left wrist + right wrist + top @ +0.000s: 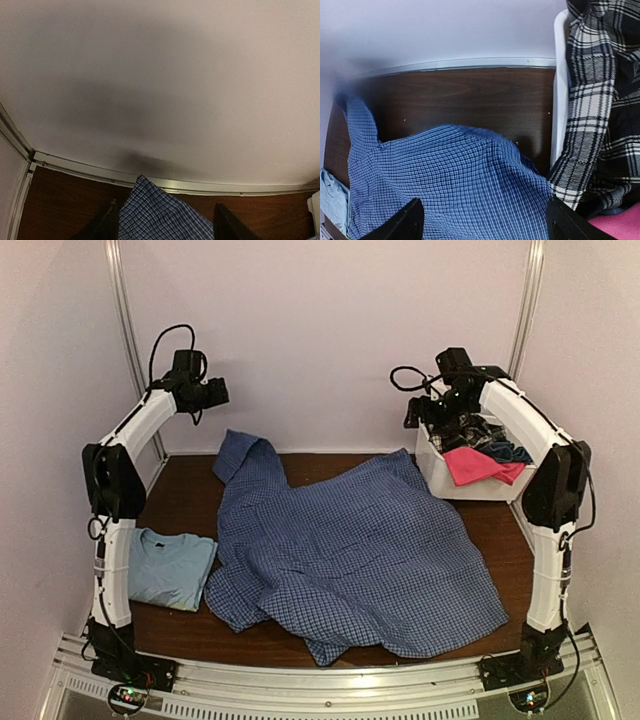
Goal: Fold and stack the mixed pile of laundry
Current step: Flatten out the crumpled shirt at the center of the board, then adjust the flattened shirt at the center of the board.
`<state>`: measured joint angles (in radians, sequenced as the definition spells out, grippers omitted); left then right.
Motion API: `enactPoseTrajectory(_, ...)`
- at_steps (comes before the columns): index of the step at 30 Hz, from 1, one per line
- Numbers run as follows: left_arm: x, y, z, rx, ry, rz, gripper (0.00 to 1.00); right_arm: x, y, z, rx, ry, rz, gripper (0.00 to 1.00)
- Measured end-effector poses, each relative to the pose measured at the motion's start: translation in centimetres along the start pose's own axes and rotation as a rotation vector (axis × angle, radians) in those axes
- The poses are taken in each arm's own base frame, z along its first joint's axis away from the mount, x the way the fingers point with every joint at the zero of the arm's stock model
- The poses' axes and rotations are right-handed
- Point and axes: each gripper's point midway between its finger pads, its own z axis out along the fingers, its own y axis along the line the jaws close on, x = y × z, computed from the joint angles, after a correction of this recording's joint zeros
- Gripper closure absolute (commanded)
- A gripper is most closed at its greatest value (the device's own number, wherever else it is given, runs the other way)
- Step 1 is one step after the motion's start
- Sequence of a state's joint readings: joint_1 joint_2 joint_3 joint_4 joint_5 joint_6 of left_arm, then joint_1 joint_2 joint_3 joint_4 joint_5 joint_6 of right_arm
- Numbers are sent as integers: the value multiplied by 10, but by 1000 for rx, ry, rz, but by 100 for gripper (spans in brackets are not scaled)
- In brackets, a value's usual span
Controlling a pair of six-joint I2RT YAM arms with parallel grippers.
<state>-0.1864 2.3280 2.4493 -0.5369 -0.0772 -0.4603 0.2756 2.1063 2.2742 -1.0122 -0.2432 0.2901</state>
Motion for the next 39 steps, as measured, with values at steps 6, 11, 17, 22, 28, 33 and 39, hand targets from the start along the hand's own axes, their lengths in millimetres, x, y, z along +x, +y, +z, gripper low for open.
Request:
enactPoseTrajectory(6, 42, 25, -8, -23, 174, -4, 2, 12, -3, -28, 33, -3, -9, 17)
enactPoseTrajectory(11, 80, -15, -94, 75, 302, 76, 8, 66, 22, -73, -76, 39, -41, 23)
enactPoseTrajectory(17, 194, -91, -183, 245, 528, 213, 29, 171, 31, -54, -171, 254, -50, 25)
enactPoseTrajectory(22, 313, -63, -206, 179, 819, 249, 39, 241, 25, -31, -184, 430, -45, 24)
enactPoseTrajectory(28, 375, -36, -200, 79, 984, 281, 48, 286, 13, -17, -185, 515, -39, 24)
enactPoseTrajectory(33, 395, -35, -163, 24, 1029, 320, 53, 310, 2, -9, -171, 556, -21, 24)
enactPoseTrajectory(39, 375, -56, -86, 32, 975, 329, 55, 316, -6, 2, -135, 572, 4, 24)
